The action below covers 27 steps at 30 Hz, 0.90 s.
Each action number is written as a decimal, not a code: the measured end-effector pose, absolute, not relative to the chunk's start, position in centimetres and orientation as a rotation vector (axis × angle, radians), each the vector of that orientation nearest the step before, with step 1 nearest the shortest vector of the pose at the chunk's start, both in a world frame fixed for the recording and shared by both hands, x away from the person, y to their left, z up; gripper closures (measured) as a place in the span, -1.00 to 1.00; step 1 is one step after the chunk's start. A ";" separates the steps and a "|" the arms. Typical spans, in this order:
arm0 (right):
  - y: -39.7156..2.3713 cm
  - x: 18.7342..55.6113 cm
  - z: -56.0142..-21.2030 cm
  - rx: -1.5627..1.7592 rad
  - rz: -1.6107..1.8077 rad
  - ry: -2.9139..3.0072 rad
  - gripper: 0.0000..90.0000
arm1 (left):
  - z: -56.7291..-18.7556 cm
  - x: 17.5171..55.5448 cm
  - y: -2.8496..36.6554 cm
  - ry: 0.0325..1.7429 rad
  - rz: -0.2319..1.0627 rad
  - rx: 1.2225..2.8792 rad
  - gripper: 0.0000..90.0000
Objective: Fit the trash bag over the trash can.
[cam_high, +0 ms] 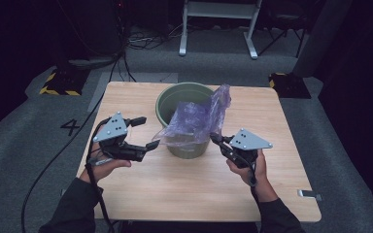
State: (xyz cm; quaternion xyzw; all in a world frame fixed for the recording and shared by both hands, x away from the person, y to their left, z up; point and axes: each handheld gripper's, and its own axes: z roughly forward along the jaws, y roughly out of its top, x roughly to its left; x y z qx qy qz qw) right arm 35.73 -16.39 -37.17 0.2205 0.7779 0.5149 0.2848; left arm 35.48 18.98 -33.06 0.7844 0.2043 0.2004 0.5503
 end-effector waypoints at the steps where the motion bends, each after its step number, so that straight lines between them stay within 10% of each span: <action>1: -16.4 35.7 -37.2 0.589 1.376 2.082 0.98 | -32.7 35.8 18.3 0.469 0.472 1.873 -0.62; 10: -16.4 35.6 -37.2 0.573 1.379 2.090 0.97 | -32.2 38.7 14.2 0.430 0.438 2.036 -0.36; 16: -16.8 35.3 -37.3 0.559 1.383 2.094 0.97 | -32.7 38.8 13.7 0.453 0.560 2.086 0.53; 27: -18.4 35.4 -37.8 0.609 1.395 2.093 0.97 | -33.5 39.3 16.3 0.540 0.562 2.015 0.99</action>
